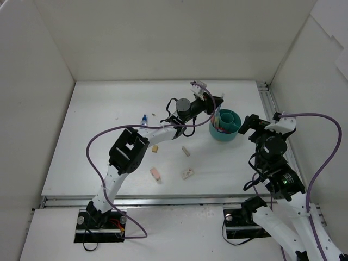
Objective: Sort the stationery into containers
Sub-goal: Place the pen in the storage box.
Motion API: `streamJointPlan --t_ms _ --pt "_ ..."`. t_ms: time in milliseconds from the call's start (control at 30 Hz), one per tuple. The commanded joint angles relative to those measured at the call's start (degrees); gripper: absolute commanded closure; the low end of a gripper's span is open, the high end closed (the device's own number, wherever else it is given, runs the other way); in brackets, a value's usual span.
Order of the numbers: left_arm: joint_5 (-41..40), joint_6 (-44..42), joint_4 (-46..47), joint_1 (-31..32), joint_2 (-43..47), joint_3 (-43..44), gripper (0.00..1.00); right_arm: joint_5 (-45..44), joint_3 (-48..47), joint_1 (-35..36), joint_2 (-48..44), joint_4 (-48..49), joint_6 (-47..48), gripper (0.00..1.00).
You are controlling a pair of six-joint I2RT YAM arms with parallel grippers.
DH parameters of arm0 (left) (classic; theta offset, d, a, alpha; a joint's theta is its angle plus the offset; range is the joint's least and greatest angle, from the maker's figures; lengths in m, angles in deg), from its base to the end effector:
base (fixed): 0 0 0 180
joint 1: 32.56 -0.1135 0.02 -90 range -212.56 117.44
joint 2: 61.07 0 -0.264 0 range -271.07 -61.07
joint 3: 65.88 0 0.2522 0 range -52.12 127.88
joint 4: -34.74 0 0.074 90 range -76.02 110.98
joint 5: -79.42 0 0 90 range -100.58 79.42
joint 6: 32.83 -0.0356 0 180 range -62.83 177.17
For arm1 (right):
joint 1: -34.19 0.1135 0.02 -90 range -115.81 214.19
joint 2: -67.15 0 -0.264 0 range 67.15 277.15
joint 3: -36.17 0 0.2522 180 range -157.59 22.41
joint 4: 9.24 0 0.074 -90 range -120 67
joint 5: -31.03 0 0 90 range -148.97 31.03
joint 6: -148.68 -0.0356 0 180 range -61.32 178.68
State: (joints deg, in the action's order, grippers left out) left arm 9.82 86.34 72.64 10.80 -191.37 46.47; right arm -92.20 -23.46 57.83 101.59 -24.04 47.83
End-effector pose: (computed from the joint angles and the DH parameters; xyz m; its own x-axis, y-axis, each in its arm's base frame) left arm 0.3780 -0.3740 0.2738 -0.2132 -0.4270 -0.8787 0.8908 0.2844 -0.3543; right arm 0.1293 0.0353 0.3889 0.1921 0.2560 -0.9474 0.1244 0.9512 0.2822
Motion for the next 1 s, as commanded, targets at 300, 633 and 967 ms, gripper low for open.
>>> streamJointPlan --t_ms 300,633,967 --pt "-7.7 1.1 10.6 2.0 0.1 -6.0 0.97 -0.7 0.2 -0.3 0.7 4.6 0.6 0.02" --pt "-12.5 4.6 12.5 2.5 -0.2 -8.4 0.99 -0.4 0.2 -0.3 0.5 4.5 1.0 0.02" --pt "-13.3 7.7 17.1 2.5 0.7 -6.0 1.00 -0.2 -0.1 -0.4 0.6 4.5 1.3 0.02"
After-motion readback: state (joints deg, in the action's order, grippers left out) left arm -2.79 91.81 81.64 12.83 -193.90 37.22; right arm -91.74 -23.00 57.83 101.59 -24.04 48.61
